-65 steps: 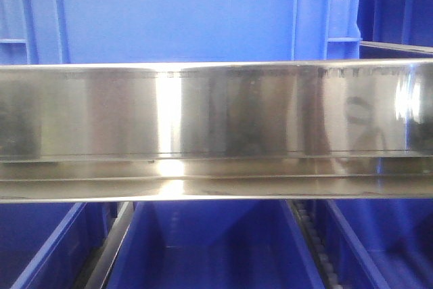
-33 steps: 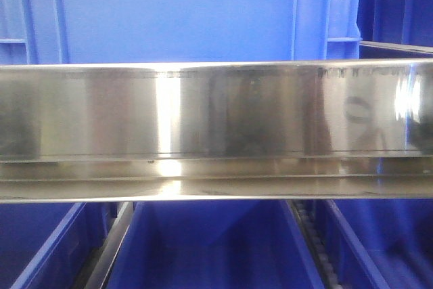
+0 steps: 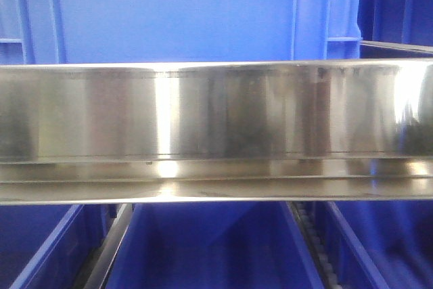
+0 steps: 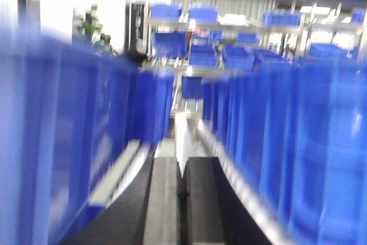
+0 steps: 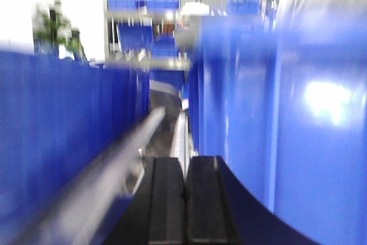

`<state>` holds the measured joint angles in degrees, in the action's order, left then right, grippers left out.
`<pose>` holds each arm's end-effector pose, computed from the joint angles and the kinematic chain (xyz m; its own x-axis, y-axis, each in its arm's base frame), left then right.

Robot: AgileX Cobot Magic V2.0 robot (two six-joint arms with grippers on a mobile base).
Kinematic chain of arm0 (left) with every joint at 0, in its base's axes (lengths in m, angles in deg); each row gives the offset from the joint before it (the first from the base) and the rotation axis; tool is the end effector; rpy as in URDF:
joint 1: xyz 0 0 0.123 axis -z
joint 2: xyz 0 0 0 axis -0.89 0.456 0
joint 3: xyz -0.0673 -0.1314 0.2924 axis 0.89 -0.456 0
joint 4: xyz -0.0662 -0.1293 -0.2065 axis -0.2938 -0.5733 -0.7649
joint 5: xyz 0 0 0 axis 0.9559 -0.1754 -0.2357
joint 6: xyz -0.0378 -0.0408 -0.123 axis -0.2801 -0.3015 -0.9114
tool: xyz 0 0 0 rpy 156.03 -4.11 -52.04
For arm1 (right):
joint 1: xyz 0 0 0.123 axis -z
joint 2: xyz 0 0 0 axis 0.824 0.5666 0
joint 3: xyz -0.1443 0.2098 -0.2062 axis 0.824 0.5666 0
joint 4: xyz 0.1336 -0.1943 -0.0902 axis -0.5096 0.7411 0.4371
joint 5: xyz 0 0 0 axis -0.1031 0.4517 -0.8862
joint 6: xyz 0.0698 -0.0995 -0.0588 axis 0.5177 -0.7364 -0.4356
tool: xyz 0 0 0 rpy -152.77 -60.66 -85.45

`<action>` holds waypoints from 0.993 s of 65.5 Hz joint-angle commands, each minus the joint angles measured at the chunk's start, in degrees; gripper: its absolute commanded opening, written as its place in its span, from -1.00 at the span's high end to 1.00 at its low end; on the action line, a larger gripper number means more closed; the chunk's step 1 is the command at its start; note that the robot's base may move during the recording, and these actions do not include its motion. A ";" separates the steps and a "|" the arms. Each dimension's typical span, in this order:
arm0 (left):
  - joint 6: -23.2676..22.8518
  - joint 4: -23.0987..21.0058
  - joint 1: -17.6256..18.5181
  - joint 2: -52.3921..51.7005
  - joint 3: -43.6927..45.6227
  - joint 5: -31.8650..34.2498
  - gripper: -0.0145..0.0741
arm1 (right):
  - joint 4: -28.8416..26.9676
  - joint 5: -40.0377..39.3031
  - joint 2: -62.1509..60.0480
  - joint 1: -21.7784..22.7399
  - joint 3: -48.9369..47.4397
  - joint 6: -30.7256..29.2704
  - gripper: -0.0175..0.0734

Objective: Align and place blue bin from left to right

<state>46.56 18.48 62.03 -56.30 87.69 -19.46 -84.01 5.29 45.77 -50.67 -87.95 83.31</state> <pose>0.0457 0.0004 0.2725 0.2116 -0.0222 -0.9771 -0.0079 0.9997 -0.0244 0.0422 -0.0029 0.2800 0.2011 0.0088 -0.9795 0.0733 0.9970 0.0241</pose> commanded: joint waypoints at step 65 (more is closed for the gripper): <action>7.67 -8.30 12.71 43.51 56.29 -38.02 -0.45 | -11.89 29.67 40.16 -9.32 -51.46 -9.15 -0.64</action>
<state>53.64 10.93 72.35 -17.26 140.93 -56.51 -95.34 33.49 81.47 -58.76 -136.01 75.56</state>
